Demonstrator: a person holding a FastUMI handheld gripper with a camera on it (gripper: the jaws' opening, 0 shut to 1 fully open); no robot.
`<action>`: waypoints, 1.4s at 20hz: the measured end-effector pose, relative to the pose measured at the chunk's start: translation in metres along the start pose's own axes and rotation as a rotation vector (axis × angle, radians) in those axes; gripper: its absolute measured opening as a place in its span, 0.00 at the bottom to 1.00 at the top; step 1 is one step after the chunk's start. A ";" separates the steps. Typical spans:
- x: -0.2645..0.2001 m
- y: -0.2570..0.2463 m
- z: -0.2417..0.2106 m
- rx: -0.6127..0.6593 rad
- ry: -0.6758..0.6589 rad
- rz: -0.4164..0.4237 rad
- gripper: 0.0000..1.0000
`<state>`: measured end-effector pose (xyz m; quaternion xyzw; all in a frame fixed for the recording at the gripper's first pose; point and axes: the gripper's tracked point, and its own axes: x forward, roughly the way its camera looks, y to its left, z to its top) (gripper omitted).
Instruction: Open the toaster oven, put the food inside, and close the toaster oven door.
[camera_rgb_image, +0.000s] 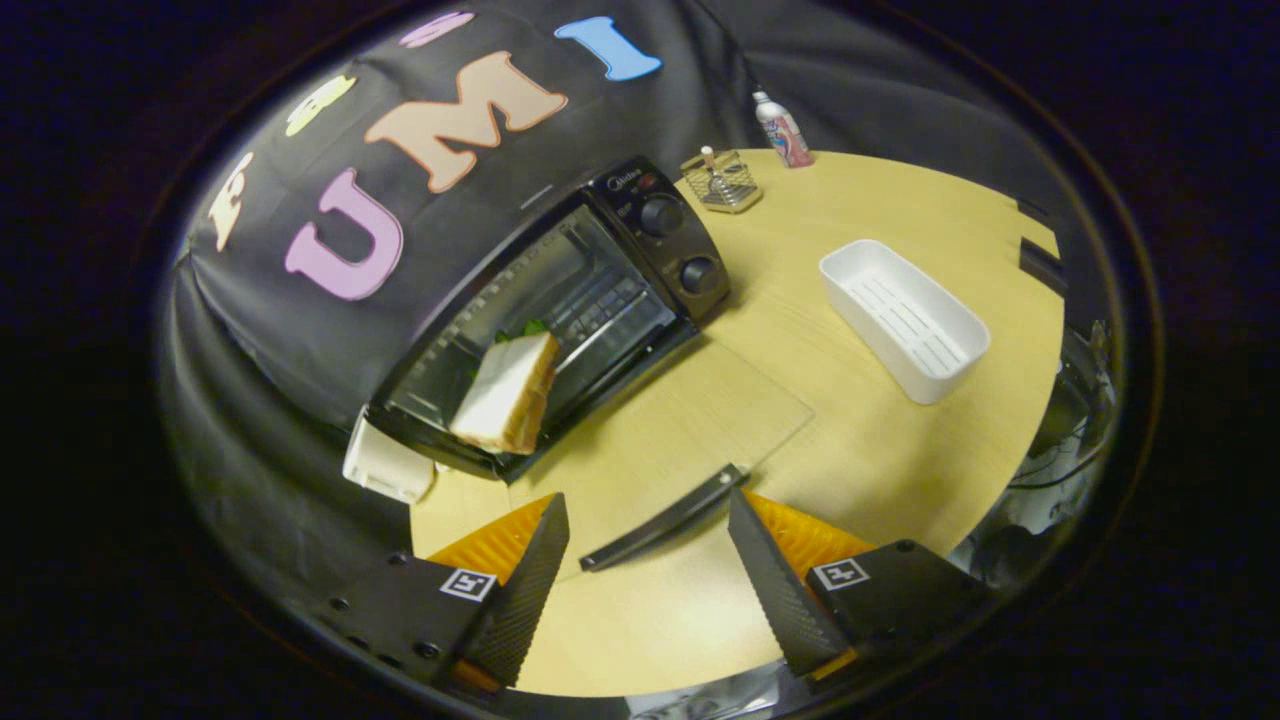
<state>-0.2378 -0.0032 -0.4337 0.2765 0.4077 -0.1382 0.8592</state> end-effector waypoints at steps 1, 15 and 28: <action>-0.001 -0.008 -0.008 -0.033 0.022 -0.024 0.99; 0.039 -0.027 -0.045 -0.419 0.118 -0.097 0.99; 0.022 0.029 -0.001 -0.406 -0.023 0.011 0.99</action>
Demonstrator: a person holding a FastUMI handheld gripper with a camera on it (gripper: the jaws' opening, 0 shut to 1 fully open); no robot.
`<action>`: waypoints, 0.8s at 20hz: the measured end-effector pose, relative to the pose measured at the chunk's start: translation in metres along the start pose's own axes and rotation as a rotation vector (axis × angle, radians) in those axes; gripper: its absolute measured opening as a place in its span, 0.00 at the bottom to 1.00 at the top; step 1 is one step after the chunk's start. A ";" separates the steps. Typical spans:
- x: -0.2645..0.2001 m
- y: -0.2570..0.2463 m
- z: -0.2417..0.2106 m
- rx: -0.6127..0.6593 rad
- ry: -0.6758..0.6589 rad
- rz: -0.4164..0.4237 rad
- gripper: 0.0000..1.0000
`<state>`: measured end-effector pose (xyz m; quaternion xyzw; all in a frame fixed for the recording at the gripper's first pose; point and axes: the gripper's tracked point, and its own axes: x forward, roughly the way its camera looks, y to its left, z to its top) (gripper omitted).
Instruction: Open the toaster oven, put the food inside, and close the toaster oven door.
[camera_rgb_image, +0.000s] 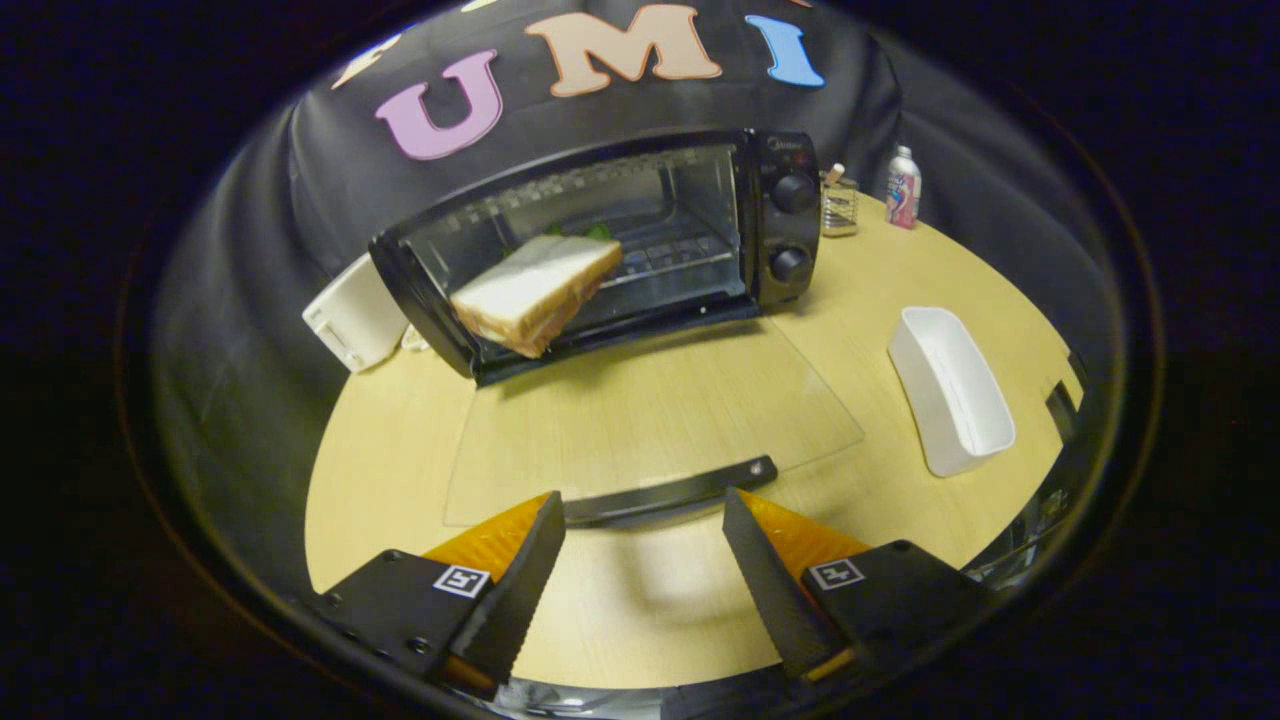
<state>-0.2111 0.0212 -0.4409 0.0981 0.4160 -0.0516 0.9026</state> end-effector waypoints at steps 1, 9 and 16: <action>0.000 0.004 0.006 0.004 -0.011 0.009 0.99; -0.002 -0.027 -0.032 -0.168 0.091 -0.061 0.99; 0.022 -0.032 -0.064 -0.263 0.170 -0.061 1.00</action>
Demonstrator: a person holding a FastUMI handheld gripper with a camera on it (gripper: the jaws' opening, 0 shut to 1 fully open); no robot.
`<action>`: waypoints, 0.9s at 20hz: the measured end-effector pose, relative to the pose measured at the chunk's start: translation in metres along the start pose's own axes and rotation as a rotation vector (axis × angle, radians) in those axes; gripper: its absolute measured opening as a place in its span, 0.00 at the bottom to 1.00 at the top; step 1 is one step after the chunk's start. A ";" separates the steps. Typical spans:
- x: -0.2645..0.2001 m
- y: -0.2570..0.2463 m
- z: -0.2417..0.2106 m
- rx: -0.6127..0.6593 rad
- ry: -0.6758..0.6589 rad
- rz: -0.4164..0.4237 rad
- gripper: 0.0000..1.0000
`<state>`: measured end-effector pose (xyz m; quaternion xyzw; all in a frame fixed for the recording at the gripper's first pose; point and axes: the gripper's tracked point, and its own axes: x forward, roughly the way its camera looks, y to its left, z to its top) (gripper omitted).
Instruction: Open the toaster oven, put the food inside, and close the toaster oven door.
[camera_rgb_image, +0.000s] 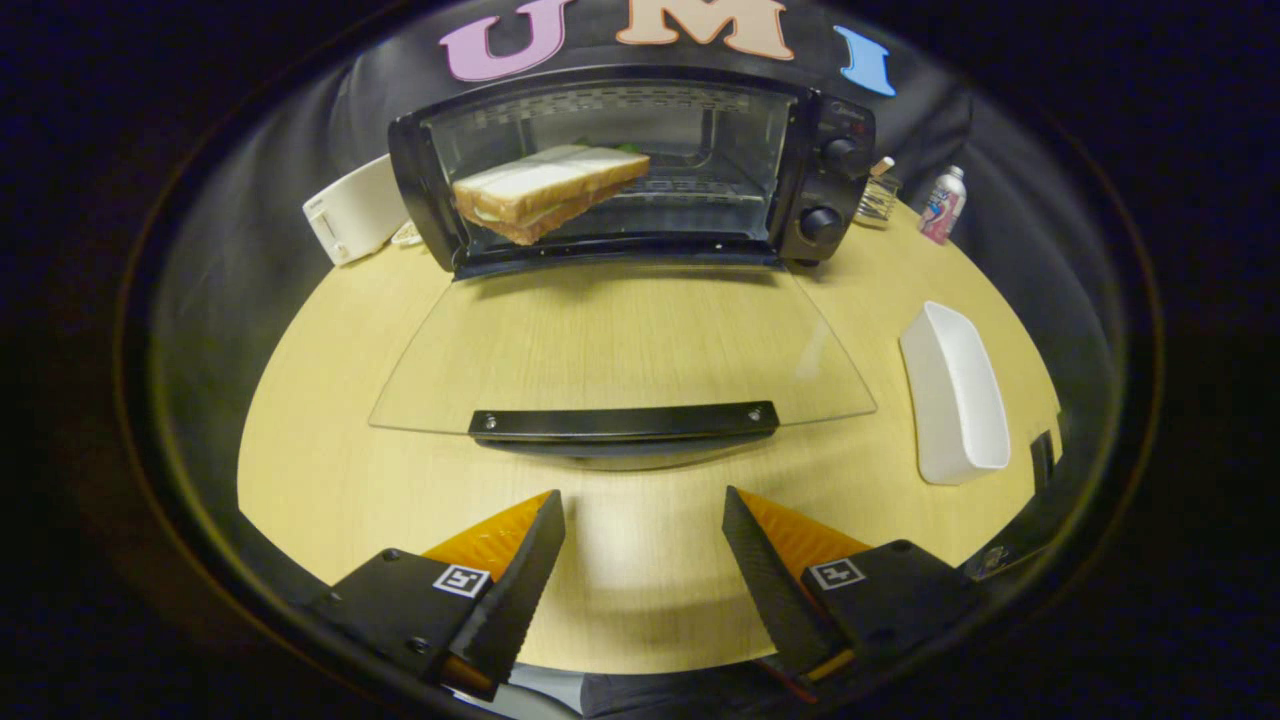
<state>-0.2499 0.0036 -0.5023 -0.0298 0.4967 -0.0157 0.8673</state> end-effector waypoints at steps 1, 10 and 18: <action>0.003 0.003 0.005 0.000 -0.014 0.010 1.00; -0.015 0.012 0.045 0.043 -0.174 0.037 1.00; -0.030 0.025 0.128 0.018 -0.311 0.058 0.99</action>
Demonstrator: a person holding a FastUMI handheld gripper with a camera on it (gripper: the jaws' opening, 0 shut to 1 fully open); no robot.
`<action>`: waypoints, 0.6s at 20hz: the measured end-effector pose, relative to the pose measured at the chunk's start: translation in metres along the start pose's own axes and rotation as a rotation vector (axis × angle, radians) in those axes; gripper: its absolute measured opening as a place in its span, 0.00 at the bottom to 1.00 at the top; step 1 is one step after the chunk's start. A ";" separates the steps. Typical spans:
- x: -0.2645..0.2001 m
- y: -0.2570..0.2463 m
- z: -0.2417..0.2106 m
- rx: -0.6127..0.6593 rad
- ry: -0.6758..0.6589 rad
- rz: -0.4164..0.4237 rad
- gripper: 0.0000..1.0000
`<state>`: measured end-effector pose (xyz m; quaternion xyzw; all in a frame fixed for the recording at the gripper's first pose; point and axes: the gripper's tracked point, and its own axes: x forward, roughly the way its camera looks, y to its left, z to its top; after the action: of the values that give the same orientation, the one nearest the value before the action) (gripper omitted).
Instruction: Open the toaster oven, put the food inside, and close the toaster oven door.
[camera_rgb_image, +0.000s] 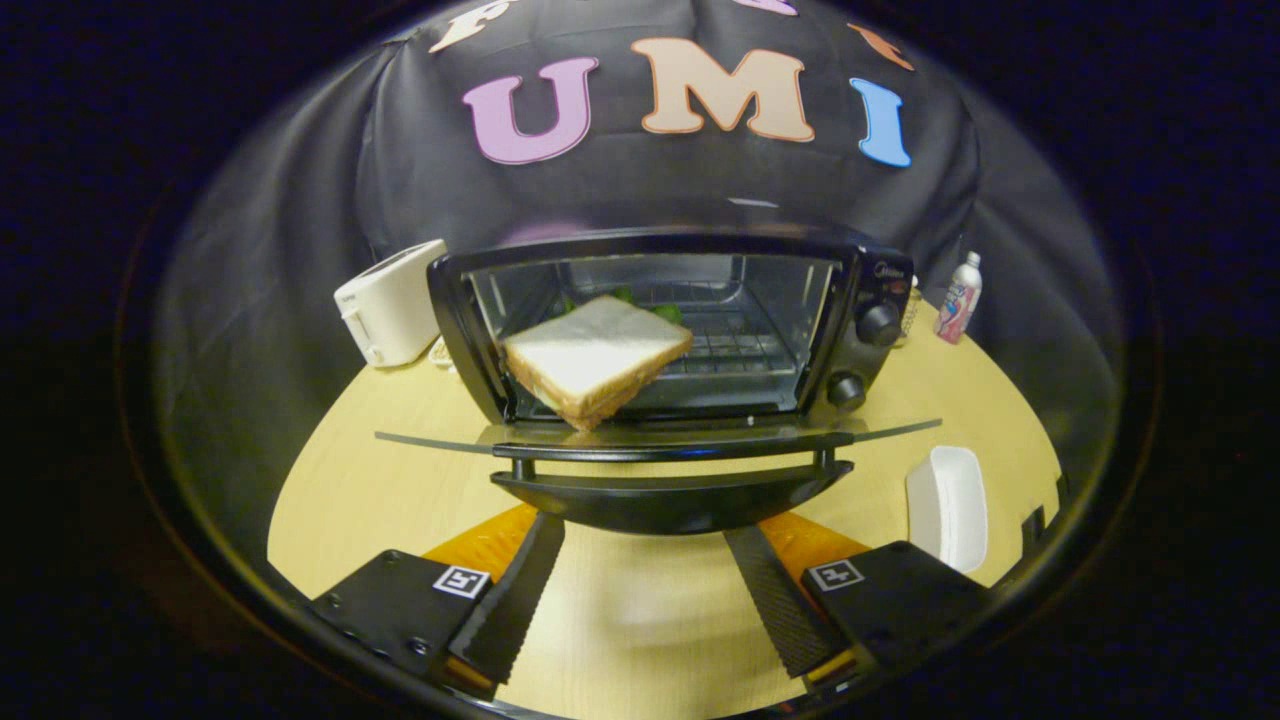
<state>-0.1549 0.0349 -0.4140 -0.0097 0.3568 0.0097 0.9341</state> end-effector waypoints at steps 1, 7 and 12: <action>0.004 0.001 0.008 0.004 -0.012 0.000 0.99; 0.023 0.002 0.045 0.057 -0.071 0.008 0.99; 0.039 0.006 0.069 0.069 -0.101 0.020 0.99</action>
<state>-0.0804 0.0434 -0.3886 0.0265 0.3095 0.0070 0.9505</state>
